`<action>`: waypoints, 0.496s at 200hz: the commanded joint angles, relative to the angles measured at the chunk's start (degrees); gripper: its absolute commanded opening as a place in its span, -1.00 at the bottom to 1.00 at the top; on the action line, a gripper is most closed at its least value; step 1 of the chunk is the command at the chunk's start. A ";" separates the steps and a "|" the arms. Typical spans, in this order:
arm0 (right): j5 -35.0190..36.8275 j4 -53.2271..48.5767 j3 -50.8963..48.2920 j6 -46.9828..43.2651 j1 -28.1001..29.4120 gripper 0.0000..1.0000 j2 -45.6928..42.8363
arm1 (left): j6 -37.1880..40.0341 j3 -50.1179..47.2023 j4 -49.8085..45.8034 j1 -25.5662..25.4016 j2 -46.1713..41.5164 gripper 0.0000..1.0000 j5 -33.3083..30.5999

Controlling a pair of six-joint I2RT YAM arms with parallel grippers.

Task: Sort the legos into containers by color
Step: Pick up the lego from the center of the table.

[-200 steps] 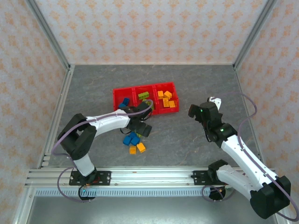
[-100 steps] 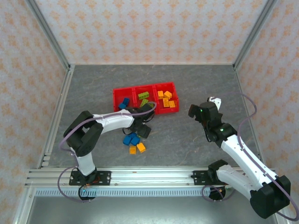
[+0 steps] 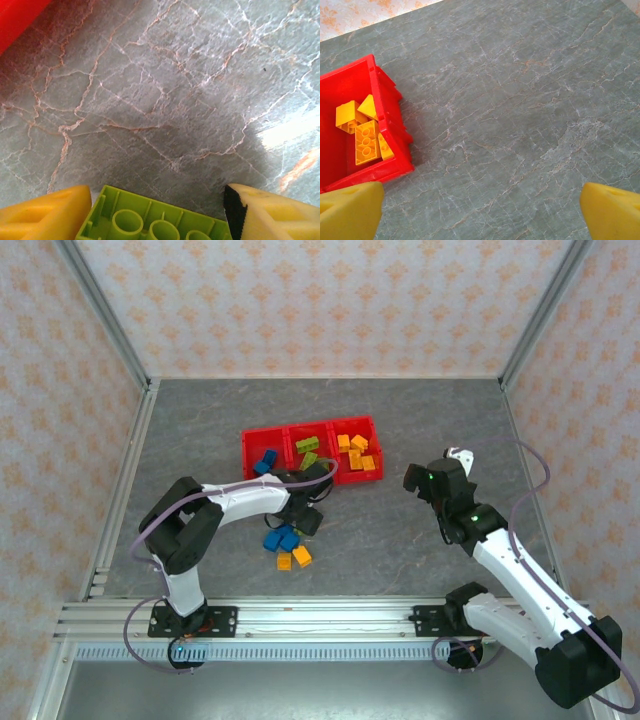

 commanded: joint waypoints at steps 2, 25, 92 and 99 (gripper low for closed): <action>1.86 -0.13 0.17 -0.53 -0.26 0.99 -0.29 | -0.12 -1.03 -2.38 0.24 1.38 0.36 -3.46; 1.77 -0.24 0.13 -0.45 -0.28 1.00 -0.42 | -0.38 -1.54 -2.05 0.24 0.86 0.36 -3.82; 2.19 -0.81 0.04 -0.55 -0.24 1.00 -1.22 | -2.62 1.01 -2.12 0.26 -3.12 0.10 -5.74; 2.30 -0.83 0.04 -0.55 -0.24 1.00 -1.28 | -2.85 2.07 -2.80 0.25 -3.52 0.09 -6.01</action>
